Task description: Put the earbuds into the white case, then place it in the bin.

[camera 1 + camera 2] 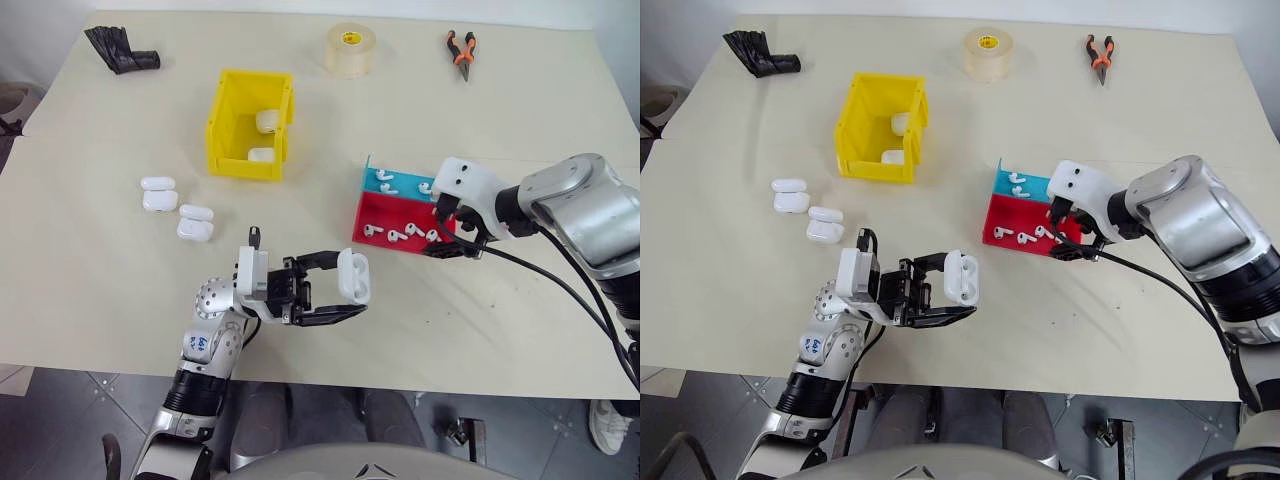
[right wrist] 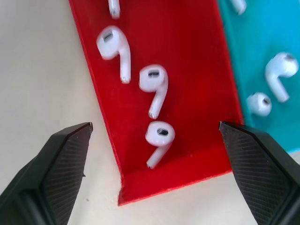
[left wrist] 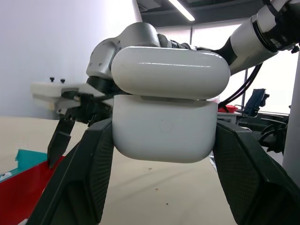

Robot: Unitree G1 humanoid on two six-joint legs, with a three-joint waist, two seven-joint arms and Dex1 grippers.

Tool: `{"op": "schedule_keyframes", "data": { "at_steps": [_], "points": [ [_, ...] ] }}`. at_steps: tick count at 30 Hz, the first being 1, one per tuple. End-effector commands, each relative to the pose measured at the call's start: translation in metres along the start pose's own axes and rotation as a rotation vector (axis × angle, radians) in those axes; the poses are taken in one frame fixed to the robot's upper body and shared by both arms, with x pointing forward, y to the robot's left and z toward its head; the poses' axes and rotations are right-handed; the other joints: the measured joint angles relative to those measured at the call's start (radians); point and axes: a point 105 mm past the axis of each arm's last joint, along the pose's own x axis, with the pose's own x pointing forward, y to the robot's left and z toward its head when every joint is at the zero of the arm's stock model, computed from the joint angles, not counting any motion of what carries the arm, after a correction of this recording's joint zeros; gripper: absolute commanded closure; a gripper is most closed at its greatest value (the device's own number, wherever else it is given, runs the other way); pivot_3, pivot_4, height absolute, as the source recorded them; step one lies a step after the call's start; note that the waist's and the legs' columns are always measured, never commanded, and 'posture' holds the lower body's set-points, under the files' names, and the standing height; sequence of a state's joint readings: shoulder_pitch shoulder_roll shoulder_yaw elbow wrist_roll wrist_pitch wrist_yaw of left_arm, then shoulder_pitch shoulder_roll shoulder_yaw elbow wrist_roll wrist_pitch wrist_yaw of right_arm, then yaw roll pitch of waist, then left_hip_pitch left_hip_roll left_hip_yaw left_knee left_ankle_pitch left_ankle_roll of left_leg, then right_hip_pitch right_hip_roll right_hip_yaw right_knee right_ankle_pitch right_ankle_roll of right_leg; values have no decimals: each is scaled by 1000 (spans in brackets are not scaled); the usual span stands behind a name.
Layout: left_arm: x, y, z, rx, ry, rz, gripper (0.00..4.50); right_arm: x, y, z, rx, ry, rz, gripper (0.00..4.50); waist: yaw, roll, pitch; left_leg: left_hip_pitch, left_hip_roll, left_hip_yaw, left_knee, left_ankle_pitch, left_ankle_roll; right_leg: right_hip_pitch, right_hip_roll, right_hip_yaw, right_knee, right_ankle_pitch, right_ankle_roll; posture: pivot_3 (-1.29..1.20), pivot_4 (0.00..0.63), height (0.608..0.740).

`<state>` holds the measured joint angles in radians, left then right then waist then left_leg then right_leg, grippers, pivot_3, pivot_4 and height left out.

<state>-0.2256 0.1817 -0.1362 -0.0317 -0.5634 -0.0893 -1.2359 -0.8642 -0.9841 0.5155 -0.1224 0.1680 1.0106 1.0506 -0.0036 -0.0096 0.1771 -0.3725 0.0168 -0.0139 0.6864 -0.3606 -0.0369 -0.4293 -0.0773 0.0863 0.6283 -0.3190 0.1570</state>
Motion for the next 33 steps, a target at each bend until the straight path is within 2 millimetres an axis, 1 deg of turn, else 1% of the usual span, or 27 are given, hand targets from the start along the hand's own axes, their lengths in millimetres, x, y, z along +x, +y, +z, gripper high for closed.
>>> {"op": "schedule_keyframes", "data": {
  "at_steps": [1, 2, 5, 6, 8, 15, 24, 27, 30, 33],
  "points": [
    [6, -1, 14, 46, -40, -23, 1718, -3, -4, 5, -38, 8, -22, 371, 0, 0, 0, 0, -1, 0, 0, 0, 1, 0, -1, 0, 0, 0, 0, 0, 150, 740],
    [7, 0, 14, 46, -40, -23, 1718, -2, -4, 5, -42, 10, -20, 515, 0, 0, 0, 0, -1, 0, 0, 1, 1, 1, -1, 0, 0, 1, 1, 0, 150, 740],
    [7, 0, 14, 45, -36, -24, 1718, 0, -5, 3, -65, 24, -26, 1409, 0, 0, 0, 0, -2, 0, 0, 1, 2, 1, -2, 0, 0, 1, 2, 0, 150, 740],
    [7, 0, 14, 44, -36, -24, 1718, 0, -5, 3, -69, 26, -25, 1809, 0, 0, 0, 0, -2, 0, 0, 1, 2, 1, -2, 0, 0, 1, 2, 0, 150, 740],
    [7, 0, 14, 44, -36, -23, 1718, 1, -4, 3, -72, 28, -22, 2403, 0, 0, 0, 0, -2, 0, 0, 1, 2, 1, -2, 0, 0, 1, 2, 0, 150, 740],
    [9, -1, 15, 42, -39, -14, 1718, 1, -5, 2, -103, 59, -31, 2403, 0, 0, 0, 0, -2, 0, 0, 1, 2, 1, -2, 0, 0, 1, 2, 0, 150, 740],
    [9, 1, 16, 52, -36, 4, 1718, 8, -5, 2, -87, 67, -29, 2403, 0, 0, 0, 0, -2, 0, 0, 1, 2, 1, -2, 0, 0, 1, 2, 0, 150, 740],
    [9, 1, 16, 53, -35, 8, 1718, 9, -3, 0, -91, 72, -21, 2937, 0, 0, 0, 0, -2, 0, 0, 1, 2, 1, -2, 0, 0, 1, 2, 0, 150, 740],
    [8, 1, 17, 54, -33, 12, 1718, 10, -3, 1, -92, 72, -18, 3974, 0, 0, 0, 0, -2, 0, 0, 1, 2, 1, -2, 0, 0, 1, 2, 0, 150, 740],
    [8, 1, 17, 55, -30, 16, 1718, 11, -3, 2, -94, 68, -19, 3974, 0, 0, 0, 0, -2, 0, 0, 1, 2, 1, -2, 0, 0, 1, 2, 0, 150, 740]
  ]
}}
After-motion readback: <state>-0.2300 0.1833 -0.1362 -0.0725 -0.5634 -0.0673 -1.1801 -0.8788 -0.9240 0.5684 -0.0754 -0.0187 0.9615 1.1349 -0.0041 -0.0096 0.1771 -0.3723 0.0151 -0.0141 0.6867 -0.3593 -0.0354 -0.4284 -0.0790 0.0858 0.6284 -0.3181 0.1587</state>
